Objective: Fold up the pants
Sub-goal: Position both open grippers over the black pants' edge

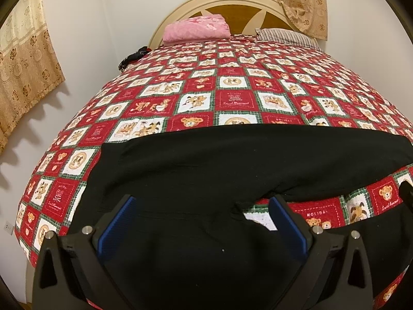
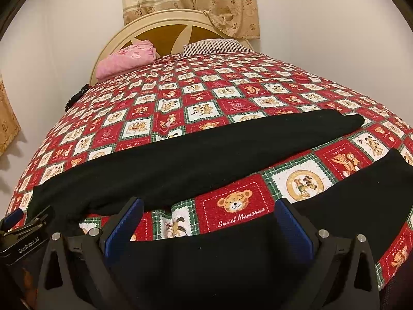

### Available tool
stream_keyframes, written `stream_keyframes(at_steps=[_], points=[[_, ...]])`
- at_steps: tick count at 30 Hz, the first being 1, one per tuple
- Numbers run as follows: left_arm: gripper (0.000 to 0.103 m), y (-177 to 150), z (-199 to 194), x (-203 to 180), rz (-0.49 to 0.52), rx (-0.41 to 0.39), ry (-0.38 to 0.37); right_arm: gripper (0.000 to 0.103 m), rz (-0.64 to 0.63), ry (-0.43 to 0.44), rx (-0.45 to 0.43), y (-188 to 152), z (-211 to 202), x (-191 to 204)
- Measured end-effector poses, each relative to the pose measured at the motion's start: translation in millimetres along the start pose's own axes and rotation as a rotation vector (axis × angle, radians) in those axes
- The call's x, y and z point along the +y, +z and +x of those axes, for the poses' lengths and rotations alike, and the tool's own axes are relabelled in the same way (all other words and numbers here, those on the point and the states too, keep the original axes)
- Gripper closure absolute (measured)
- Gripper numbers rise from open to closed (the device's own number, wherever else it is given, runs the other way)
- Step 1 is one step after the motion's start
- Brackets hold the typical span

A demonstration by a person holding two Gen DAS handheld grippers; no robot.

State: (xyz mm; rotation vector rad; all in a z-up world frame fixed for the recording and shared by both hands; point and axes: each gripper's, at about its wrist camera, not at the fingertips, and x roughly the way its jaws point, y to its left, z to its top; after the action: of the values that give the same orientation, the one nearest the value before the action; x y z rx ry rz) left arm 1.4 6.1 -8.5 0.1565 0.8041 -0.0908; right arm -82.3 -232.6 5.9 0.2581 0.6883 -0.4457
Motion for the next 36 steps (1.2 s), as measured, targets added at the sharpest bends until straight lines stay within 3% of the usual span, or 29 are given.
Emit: stream_keyframes(at_steps=[17,36], points=[[0.0,-2.4,-5.1,-7.8,-0.004,-0.002,-0.007,0.001,-0.012,0.014,-0.009,2.0,-4.7,7.1],[0.0,-1.6,-17.2,10.2,-0.027,-0.021,-0.018,0.001,-0.033,0.031,-0.022,2.7,-14.9,16.6]])
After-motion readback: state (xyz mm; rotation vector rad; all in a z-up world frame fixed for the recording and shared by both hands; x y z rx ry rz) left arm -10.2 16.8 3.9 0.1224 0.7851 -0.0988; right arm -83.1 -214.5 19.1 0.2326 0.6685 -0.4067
